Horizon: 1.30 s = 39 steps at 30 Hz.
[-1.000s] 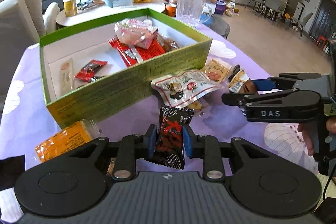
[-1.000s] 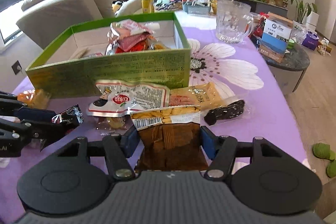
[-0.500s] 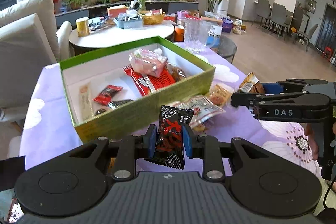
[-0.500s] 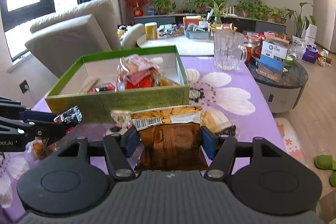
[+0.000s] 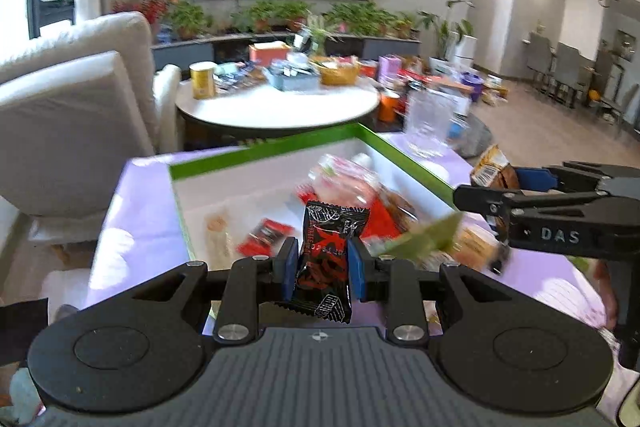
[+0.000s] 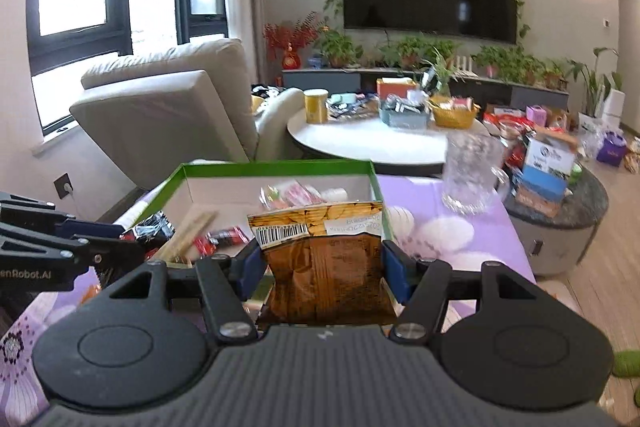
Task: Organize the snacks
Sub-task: 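Carry the brown bag and black-red pack into the green box and release both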
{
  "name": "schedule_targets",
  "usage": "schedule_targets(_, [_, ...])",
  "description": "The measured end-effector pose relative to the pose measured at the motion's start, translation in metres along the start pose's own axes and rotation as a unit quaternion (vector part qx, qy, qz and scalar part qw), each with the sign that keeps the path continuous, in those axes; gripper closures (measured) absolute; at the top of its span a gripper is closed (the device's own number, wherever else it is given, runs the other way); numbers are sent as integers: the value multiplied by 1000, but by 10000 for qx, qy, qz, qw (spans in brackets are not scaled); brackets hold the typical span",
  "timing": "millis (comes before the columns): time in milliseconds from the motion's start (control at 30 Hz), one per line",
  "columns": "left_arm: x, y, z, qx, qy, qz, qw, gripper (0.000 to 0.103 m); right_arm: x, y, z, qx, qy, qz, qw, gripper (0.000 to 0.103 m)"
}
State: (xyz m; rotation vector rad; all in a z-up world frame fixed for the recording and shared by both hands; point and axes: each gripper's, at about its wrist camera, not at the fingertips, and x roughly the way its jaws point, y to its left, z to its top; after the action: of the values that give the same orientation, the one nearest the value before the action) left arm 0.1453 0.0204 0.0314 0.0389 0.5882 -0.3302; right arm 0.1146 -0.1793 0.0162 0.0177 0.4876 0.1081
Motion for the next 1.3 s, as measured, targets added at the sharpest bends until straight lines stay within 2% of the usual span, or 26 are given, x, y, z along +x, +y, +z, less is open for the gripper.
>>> schedule_targets(267, [31, 17, 20, -192, 50, 266, 9994, 78, 26, 4, 20, 38, -145, 110, 9998, 42])
schedule_targets(667, [78, 35, 20, -391, 400, 383, 9977, 78, 71, 4, 31, 143, 80, 217, 9996, 42])
schedule_targets(1200, [98, 44, 21, -469, 540, 349, 9968, 77, 119, 11, 52, 205, 197, 286, 9992, 41])
schedule_targets(1300, [98, 44, 19, -558, 592, 433, 9957, 76, 125, 9, 50, 373, 161, 157, 9991, 41])
